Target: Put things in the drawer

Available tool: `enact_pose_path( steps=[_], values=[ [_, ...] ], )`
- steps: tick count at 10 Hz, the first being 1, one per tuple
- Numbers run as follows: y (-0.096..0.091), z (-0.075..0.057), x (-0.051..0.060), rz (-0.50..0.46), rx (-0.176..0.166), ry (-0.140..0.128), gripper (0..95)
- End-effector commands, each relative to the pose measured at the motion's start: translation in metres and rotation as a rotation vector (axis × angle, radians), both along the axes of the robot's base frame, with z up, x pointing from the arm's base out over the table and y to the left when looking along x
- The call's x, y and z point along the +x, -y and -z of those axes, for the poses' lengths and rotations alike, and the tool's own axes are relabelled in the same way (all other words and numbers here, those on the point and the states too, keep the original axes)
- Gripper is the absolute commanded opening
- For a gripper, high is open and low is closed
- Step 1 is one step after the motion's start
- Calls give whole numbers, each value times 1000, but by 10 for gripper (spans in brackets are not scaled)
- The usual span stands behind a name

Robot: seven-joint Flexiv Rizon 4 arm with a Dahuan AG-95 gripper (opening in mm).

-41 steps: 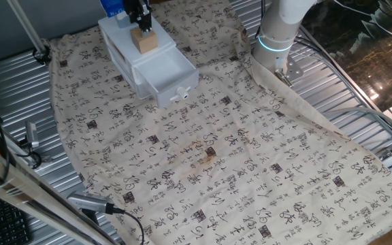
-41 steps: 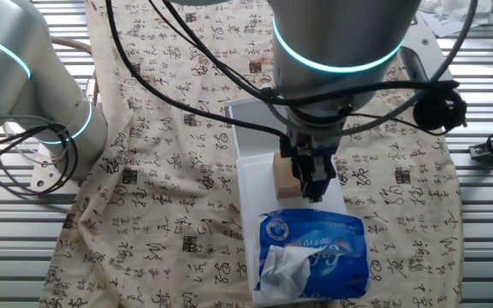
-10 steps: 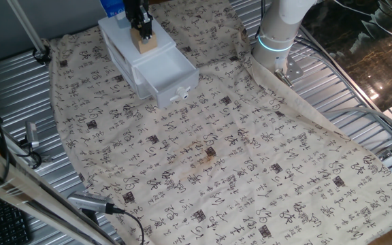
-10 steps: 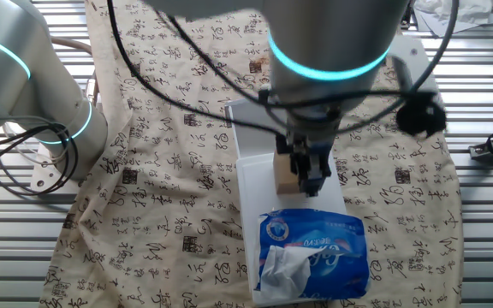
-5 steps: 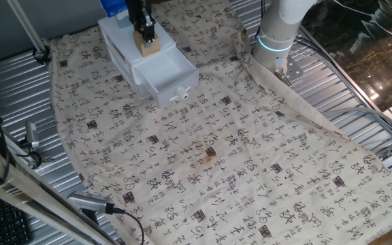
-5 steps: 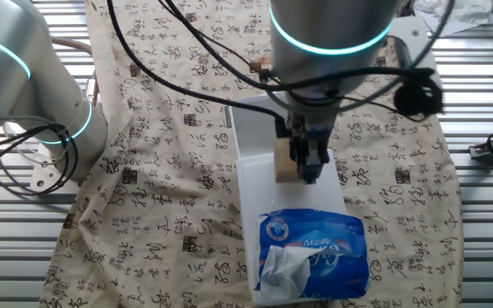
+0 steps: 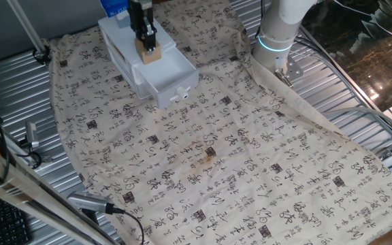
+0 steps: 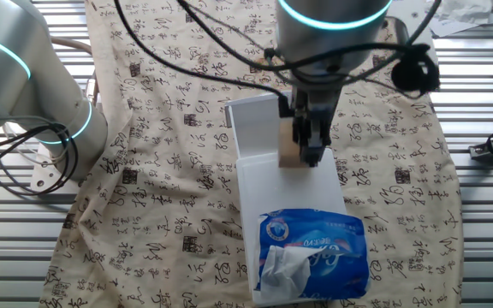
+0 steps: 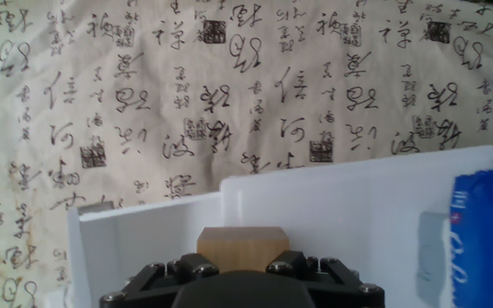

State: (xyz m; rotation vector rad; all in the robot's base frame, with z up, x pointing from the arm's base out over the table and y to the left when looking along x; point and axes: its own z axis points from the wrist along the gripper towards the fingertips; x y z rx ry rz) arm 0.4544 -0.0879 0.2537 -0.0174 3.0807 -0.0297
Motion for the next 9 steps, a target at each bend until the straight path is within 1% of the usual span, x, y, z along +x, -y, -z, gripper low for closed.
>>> enact_pose_path(
  steps=[1, 5, 7, 9],
  values=[
    [-9, 3, 0, 18, 0, 4, 0],
    [-24, 8, -2, 35, -2, 5, 0],
    [-28, 8, -4, 10, -27, -5, 0],
    [-29, 6, -3, -32, -36, -11, 0]
  ],
)
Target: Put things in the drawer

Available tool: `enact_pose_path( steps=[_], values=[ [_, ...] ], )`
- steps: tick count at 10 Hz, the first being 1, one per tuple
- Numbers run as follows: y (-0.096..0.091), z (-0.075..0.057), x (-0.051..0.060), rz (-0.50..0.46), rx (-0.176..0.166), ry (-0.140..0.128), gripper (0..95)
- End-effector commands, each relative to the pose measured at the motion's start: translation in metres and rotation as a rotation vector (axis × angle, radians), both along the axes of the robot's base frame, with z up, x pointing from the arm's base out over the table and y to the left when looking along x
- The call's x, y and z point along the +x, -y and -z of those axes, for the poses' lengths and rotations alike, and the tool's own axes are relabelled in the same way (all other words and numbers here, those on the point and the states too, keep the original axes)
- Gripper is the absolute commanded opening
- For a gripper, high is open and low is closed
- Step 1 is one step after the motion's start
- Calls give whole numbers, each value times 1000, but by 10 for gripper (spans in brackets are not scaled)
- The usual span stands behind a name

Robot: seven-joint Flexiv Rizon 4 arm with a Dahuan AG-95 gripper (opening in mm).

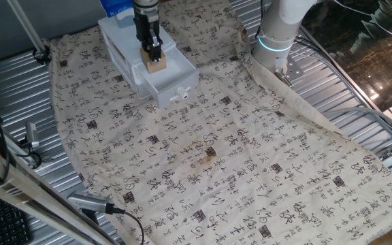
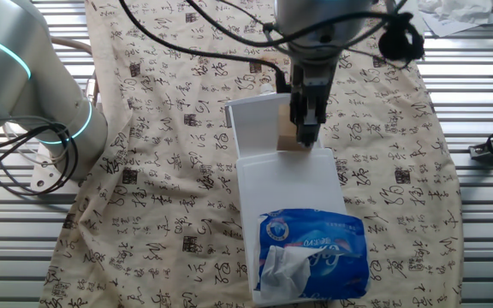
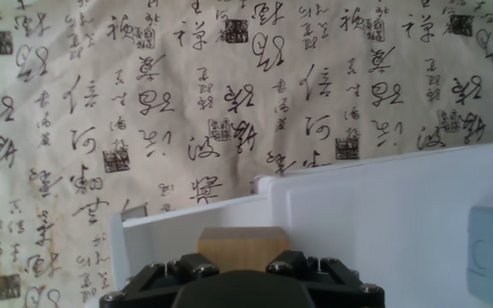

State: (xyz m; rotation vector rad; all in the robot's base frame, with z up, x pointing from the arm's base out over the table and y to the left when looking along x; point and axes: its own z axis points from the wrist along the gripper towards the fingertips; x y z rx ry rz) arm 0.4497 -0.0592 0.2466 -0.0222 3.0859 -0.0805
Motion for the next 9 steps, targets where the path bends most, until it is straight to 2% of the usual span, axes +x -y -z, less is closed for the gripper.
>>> enact_pose_path(
  steps=[1, 9],
  values=[
    [-1, -1, 2, -45, -4, -7, 0],
    [-8, -4, 5, -100, -8, -12, 0]
  ],
)
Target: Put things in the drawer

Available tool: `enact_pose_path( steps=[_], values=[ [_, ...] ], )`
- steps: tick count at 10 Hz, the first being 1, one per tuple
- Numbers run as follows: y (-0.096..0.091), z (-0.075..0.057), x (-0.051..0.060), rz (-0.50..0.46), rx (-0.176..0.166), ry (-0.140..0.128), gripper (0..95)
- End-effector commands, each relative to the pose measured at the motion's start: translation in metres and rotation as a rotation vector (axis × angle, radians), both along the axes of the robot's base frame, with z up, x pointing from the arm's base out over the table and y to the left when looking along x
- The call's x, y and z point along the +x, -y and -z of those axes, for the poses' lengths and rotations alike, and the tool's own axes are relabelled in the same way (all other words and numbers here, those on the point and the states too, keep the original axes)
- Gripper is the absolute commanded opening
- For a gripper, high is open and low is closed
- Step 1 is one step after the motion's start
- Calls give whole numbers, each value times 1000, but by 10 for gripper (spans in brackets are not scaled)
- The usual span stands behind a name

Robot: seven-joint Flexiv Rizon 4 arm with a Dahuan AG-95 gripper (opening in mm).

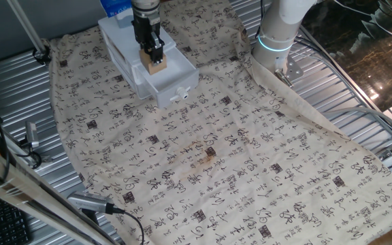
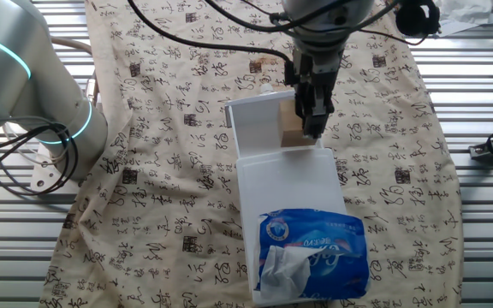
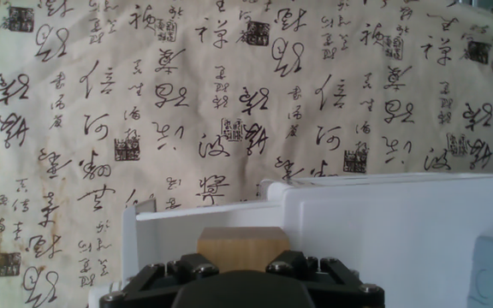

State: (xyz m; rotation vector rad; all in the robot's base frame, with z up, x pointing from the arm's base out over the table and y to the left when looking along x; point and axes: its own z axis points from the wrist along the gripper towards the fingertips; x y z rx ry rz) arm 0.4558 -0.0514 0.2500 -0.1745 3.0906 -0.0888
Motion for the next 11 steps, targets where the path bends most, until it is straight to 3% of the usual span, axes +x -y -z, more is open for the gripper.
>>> enact_pose_path(
  steps=[1, 11],
  values=[
    [0, 0, -1, 2, 0, 0, 0],
    [-1, 1, 0, 12, 8, 1, 0]
  ],
)
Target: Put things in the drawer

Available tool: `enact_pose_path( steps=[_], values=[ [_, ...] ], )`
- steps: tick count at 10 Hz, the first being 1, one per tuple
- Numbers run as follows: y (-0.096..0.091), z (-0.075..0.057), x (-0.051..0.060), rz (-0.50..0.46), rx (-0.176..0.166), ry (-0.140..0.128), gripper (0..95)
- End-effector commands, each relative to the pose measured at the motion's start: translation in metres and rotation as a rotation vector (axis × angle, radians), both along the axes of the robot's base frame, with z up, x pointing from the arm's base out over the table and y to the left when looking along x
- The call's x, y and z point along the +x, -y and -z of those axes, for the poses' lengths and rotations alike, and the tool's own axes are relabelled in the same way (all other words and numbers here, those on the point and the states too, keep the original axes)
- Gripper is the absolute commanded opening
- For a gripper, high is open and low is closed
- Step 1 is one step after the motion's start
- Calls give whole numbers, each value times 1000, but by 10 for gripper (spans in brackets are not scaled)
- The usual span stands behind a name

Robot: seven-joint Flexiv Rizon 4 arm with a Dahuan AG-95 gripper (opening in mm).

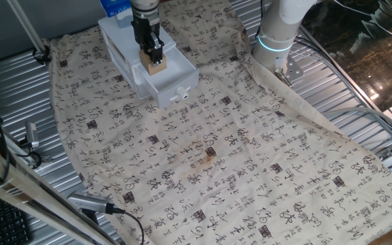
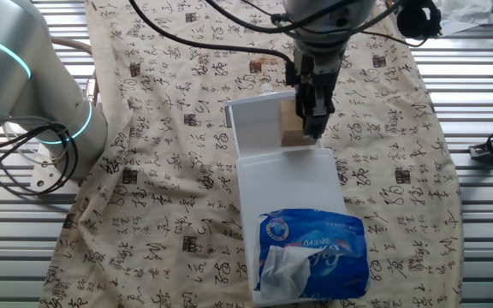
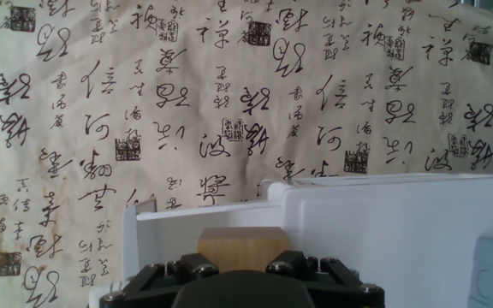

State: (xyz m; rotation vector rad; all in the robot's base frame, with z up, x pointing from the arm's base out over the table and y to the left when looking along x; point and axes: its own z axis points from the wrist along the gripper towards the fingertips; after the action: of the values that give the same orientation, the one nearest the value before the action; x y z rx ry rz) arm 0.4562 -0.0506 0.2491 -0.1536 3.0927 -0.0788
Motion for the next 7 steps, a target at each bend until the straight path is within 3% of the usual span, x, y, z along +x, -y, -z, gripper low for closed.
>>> enact_pose_path(
  steps=[1, 5, 7],
  values=[
    [0, 0, 0, -1, 2, 2, 0],
    [0, 0, 0, -3, 5, 9, 0],
    [0, 0, 0, -81, 14, -1, 0]
  ],
)
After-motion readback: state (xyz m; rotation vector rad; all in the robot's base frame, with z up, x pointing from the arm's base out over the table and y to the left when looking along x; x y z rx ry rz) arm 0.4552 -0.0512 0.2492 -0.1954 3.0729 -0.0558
